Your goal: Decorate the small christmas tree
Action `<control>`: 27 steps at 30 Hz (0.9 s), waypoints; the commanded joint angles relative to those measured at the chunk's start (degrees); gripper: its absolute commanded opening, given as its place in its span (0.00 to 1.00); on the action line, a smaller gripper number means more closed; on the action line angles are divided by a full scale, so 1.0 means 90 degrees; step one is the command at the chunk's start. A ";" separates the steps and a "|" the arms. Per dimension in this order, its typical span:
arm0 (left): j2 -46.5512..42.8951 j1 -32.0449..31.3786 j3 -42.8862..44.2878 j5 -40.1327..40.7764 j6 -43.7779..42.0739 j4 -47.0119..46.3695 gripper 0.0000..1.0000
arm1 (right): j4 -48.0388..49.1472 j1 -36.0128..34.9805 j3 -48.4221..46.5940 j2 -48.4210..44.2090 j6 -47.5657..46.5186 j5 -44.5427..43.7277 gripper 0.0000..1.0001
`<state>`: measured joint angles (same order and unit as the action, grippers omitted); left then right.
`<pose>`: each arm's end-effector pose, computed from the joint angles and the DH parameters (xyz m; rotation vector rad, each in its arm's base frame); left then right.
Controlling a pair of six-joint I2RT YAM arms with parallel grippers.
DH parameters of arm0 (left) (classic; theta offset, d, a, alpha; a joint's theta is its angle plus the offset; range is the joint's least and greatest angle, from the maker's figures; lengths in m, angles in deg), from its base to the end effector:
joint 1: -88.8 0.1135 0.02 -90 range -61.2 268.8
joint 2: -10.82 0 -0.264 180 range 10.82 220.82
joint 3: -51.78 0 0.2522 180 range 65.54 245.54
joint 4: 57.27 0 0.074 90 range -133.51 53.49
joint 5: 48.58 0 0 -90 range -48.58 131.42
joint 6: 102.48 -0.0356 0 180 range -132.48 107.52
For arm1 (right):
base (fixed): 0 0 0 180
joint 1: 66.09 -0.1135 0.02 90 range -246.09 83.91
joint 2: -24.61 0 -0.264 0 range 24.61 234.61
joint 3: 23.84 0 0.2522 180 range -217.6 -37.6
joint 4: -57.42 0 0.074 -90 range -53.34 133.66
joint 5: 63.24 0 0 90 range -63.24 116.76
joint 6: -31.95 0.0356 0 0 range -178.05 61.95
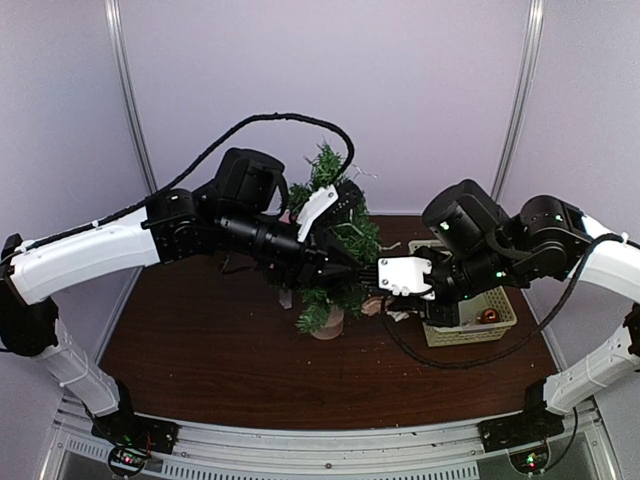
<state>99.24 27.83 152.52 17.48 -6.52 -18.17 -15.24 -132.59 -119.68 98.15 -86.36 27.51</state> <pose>0.1593 -0.3167 0.3832 1.2583 1.8011 -1.1247 0.0986 0.2280 0.3780 -1.8256 1.6705 0.3071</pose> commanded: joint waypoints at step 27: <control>0.0176 -0.0022 0.0371 -0.0133 0.1196 -0.0332 0.25 | -0.0184 0.0016 -0.0368 0.0125 -0.0022 -0.0173 0.00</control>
<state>99.85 27.83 153.70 18.17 3.44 -19.52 -16.74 -132.54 -121.17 99.07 -86.39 27.30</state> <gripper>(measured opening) 0.255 0.046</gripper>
